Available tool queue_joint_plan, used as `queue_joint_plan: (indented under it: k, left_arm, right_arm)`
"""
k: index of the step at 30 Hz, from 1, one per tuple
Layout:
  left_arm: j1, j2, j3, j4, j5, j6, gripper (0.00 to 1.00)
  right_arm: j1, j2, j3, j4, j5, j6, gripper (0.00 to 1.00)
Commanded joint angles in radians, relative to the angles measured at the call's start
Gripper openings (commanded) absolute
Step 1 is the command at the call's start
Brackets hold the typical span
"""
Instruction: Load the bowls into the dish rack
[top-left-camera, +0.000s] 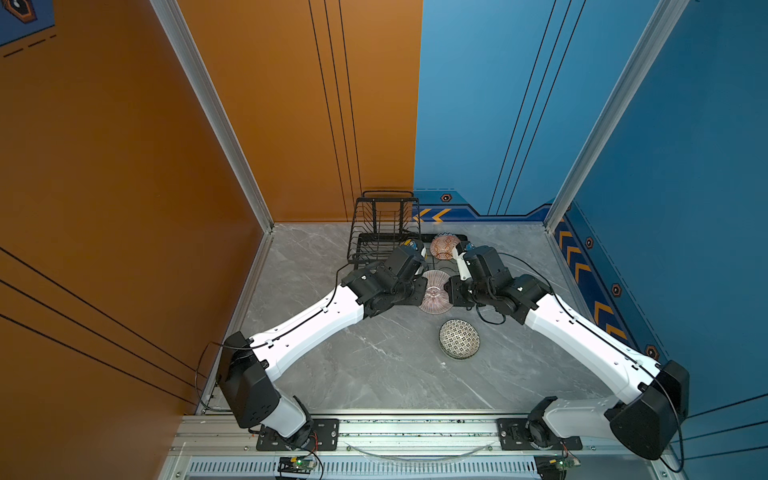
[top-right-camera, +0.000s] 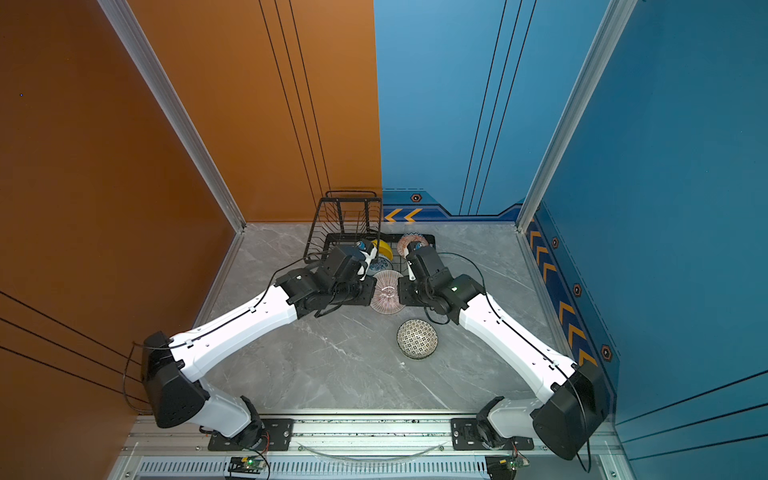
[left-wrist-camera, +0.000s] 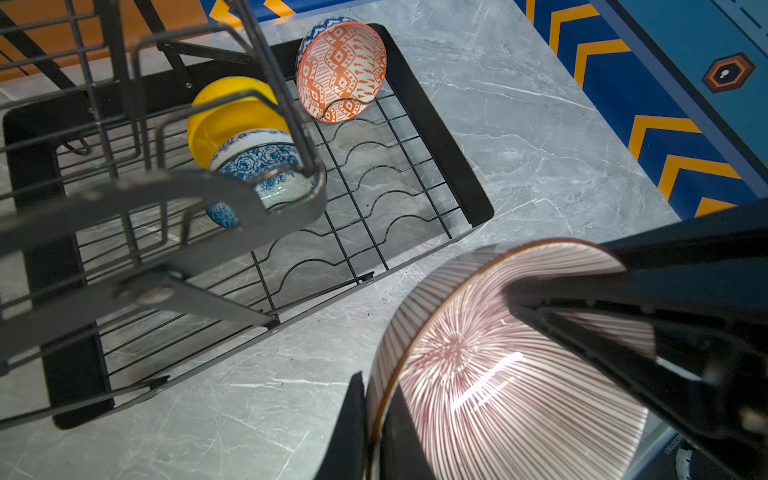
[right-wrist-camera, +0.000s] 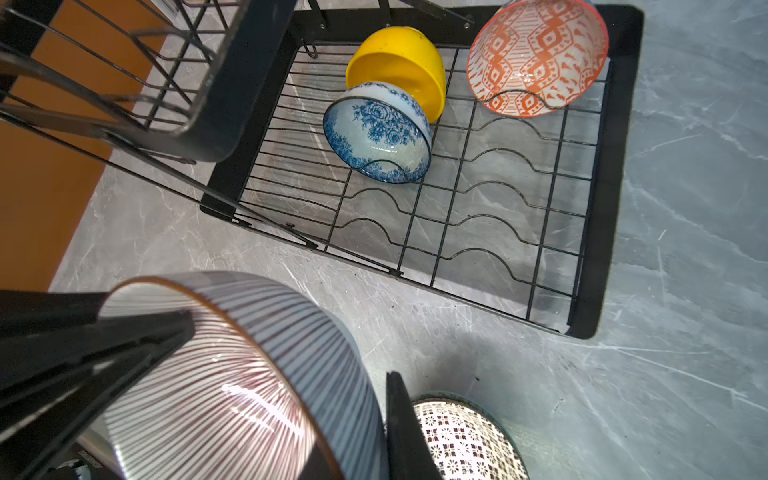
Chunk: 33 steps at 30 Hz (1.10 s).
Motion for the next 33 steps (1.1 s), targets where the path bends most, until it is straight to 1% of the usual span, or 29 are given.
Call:
queue_joint_plan:
  k: [1, 3, 4, 5, 7, 9, 11, 12, 13, 15, 16, 18, 22, 26, 29, 31, 33]
  left_arm:
    - [0.0, -0.007, 0.018, 0.045, 0.01, 0.017, 0.0]
    - [0.008, -0.013, 0.017, 0.032, 0.011, 0.023, 0.0]
    - [0.011, -0.016, 0.018, 0.022, 0.013, 0.03, 0.0]
    - [0.017, -0.02, 0.022, 0.006, 0.012, 0.035, 0.04]
    - [0.028, -0.027, 0.029, -0.023, 0.013, 0.043, 0.17]
    - [0.04, -0.038, 0.028, -0.044, 0.017, 0.049, 0.42]
    - [0.053, -0.047, 0.024, -0.068, 0.028, 0.051, 0.64]
    - [0.058, -0.051, 0.021, -0.076, 0.029, 0.052, 0.74]
    - [0.062, -0.056, 0.016, -0.084, 0.031, 0.055, 0.8]
    - [0.07, -0.07, 0.014, -0.106, 0.032, 0.062, 0.97]
    - [0.075, -0.079, 0.01, -0.11, 0.032, 0.063, 0.99]
    - [0.088, -0.095, -0.002, -0.113, 0.038, 0.07, 0.98]
    - [0.118, -0.112, -0.019, -0.114, 0.034, 0.074, 0.98]
    - [0.128, -0.116, -0.025, -0.113, 0.029, 0.088, 0.98]
    - [0.131, -0.111, -0.017, -0.114, 0.024, 0.094, 0.98]
    - [0.133, -0.108, -0.011, -0.114, 0.023, 0.093, 0.98]
    - [0.133, -0.103, -0.003, -0.113, 0.028, 0.095, 0.98]
  right_arm:
    - [-0.004, -0.018, 0.012, 0.017, 0.047, 0.016, 0.06]
    - [-0.01, -0.019, 0.028, 0.004, 0.063, 0.009, 0.0]
    - [-0.013, -0.019, 0.036, -0.001, 0.07, 0.005, 0.0]
    - [-0.018, -0.02, 0.044, -0.004, 0.075, -0.001, 0.0]
    - [-0.028, -0.026, 0.059, -0.008, 0.087, -0.015, 0.0]
    - [-0.046, -0.024, 0.073, -0.008, 0.09, -0.037, 0.0]
    - [-0.069, -0.017, 0.085, -0.01, 0.089, -0.063, 0.0]
    - [-0.081, -0.012, 0.089, -0.012, 0.094, -0.083, 0.0]
    - [-0.089, -0.007, 0.092, -0.012, 0.103, -0.1, 0.0]
    - [-0.109, 0.004, 0.1, -0.011, 0.117, -0.153, 0.0]
    - [-0.115, 0.01, 0.104, -0.006, 0.129, -0.179, 0.0]
    - [-0.133, 0.018, 0.104, 0.024, 0.159, -0.236, 0.0]
    - [-0.168, 0.033, 0.088, 0.117, 0.178, -0.354, 0.0]
    - [-0.181, 0.054, 0.061, 0.212, 0.221, -0.526, 0.0]
    - [-0.181, 0.055, 0.004, 0.333, 0.257, -0.654, 0.0]
    - [-0.18, 0.05, -0.057, 0.456, 0.284, -0.736, 0.0]
    - [-0.177, 0.049, -0.128, 0.617, 0.32, -0.825, 0.0]
